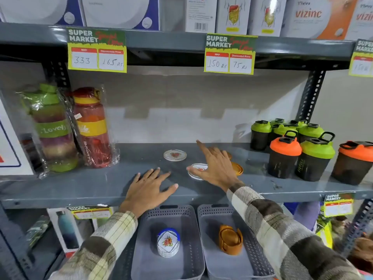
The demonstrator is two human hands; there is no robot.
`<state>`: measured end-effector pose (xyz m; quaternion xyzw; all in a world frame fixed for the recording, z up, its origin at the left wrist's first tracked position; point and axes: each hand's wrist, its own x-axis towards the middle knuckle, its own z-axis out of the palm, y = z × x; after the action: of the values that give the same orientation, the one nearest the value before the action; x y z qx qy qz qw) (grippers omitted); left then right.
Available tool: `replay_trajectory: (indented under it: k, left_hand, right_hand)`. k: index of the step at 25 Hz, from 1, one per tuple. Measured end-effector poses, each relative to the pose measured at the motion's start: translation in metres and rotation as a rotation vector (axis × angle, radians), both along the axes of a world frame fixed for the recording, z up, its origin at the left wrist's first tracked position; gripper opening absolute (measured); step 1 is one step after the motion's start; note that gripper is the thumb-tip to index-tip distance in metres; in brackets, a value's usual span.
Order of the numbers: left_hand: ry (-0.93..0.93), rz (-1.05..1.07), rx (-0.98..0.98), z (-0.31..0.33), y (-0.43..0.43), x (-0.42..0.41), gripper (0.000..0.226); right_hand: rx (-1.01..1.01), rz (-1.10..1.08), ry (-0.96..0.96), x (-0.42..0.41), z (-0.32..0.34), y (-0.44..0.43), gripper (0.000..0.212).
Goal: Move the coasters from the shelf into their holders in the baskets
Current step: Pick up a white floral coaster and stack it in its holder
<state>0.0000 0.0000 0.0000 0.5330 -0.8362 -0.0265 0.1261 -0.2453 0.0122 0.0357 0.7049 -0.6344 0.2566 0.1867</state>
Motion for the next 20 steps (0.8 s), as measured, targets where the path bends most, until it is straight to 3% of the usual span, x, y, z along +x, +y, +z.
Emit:
replay_trajectory:
  k: [3,5,10,14,16,20]
  left_hand:
    - [0.004,0.008,-0.053,-0.002,-0.001,0.001,0.09]
    - [0.021,0.034,-0.09,-0.007,-0.005,0.001,0.091]
    - [0.04,0.054,-0.13,-0.01,-0.009,-0.001,0.089]
    - [0.055,0.058,-0.138,-0.011,-0.007,-0.001,0.086]
    - [0.06,0.064,-0.146,-0.009,-0.006,-0.001,0.084]
    - [0.042,0.068,-0.158,-0.008,-0.006,-0.001,0.083]
  right_hand:
    - [0.114,-0.068,0.016,-0.003,-0.014,-0.009,0.118]
    - [0.254,-0.089,-0.079,-0.008,-0.025,-0.015,0.121]
    - [0.31,-0.044,-0.249,-0.011,-0.03,-0.023,0.109]
    - [0.15,0.098,-0.41,-0.009,-0.019,-0.009,0.1]
    - [0.042,0.23,-0.531,-0.003,-0.004,0.006,0.101]
    - [-0.209,0.432,-0.571,0.02,0.042,0.044,0.113]
